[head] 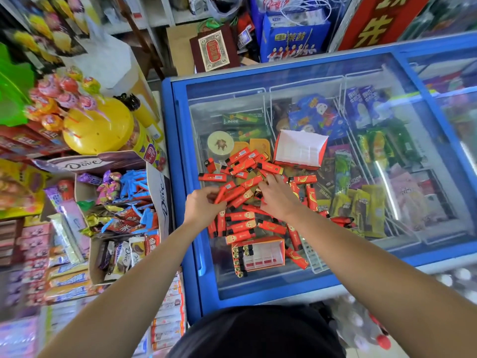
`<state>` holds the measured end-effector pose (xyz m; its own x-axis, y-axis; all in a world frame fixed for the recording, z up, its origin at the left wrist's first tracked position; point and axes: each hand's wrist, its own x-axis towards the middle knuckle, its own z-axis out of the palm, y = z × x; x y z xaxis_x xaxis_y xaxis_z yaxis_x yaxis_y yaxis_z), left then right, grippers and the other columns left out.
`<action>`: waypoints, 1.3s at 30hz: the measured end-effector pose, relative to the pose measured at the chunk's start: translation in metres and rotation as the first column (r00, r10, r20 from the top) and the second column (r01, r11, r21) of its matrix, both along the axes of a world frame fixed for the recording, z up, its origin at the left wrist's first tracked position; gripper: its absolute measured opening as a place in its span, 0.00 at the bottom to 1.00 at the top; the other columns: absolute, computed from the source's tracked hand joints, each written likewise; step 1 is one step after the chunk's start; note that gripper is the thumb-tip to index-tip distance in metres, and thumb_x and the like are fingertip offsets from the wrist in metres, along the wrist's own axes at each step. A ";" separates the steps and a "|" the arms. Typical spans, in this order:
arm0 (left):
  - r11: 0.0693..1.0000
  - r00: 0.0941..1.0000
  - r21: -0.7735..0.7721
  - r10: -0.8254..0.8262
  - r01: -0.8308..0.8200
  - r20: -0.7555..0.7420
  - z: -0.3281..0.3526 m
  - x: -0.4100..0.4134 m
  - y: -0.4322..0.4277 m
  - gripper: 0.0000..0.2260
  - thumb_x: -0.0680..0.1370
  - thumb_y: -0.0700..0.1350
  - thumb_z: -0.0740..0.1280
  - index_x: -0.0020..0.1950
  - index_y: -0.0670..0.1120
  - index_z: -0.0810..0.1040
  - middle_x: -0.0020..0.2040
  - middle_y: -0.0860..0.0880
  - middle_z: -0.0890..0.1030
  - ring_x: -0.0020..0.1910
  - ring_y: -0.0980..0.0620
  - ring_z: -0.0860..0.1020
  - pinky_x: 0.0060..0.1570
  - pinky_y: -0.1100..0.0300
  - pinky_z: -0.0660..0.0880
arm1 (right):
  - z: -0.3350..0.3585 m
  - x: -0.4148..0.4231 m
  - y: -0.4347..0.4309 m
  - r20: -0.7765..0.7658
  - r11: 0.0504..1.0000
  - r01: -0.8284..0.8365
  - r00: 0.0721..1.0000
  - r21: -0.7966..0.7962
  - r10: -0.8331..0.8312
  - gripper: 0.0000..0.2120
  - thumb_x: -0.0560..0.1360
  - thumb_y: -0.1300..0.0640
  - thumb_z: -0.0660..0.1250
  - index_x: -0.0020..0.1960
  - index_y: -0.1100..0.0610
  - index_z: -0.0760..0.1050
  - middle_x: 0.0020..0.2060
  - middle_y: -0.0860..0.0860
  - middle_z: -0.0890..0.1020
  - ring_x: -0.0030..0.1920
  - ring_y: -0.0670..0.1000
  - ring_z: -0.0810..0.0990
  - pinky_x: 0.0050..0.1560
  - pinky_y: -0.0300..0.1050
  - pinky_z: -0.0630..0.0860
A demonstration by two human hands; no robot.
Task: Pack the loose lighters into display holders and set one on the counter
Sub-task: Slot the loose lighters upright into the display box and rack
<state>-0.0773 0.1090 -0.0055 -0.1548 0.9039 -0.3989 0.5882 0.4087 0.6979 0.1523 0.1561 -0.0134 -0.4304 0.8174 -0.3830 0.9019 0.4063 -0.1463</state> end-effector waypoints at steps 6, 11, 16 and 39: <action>0.971 0.920 -0.155 0.226 -0.185 0.320 0.016 -0.003 -0.014 0.03 0.75 0.40 0.76 0.48 0.44 0.86 0.37 0.50 0.85 0.34 0.54 0.80 0.37 0.64 0.78 | 0.009 0.007 -0.001 -0.275 0.980 0.192 0.941 -0.053 -0.199 0.19 0.77 0.53 0.69 0.64 0.61 0.73 0.56 0.55 0.79 0.60 0.57 0.73 0.61 0.52 0.73; 0.919 0.788 -0.302 0.377 -0.253 0.486 0.030 0.004 -0.027 0.03 0.77 0.38 0.73 0.48 0.39 0.85 0.33 0.47 0.79 0.31 0.53 0.76 0.39 0.61 0.76 | 0.017 0.010 -0.012 -0.507 0.873 0.443 0.715 -0.204 -0.481 0.10 0.79 0.53 0.69 0.56 0.57 0.72 0.41 0.51 0.77 0.35 0.46 0.72 0.37 0.41 0.68; 0.908 0.736 -0.367 0.387 -0.202 0.555 0.041 0.014 -0.035 0.03 0.78 0.37 0.72 0.49 0.38 0.83 0.31 0.49 0.77 0.31 0.53 0.75 0.37 0.61 0.75 | 0.036 0.009 -0.030 -0.578 0.635 0.465 0.280 -0.617 -0.766 0.15 0.80 0.49 0.67 0.64 0.52 0.72 0.60 0.45 0.77 0.60 0.46 0.75 0.63 0.47 0.71; 0.940 0.710 -0.260 0.030 0.218 0.703 0.086 0.045 -0.095 0.19 0.80 0.29 0.62 0.66 0.45 0.80 0.54 0.50 0.85 0.51 0.55 0.83 0.52 0.62 0.79 | 0.060 0.030 -0.144 -0.316 0.257 0.267 -0.206 -0.929 -0.926 0.08 0.75 0.58 0.74 0.48 0.61 0.77 0.32 0.57 0.77 0.29 0.53 0.75 0.28 0.45 0.68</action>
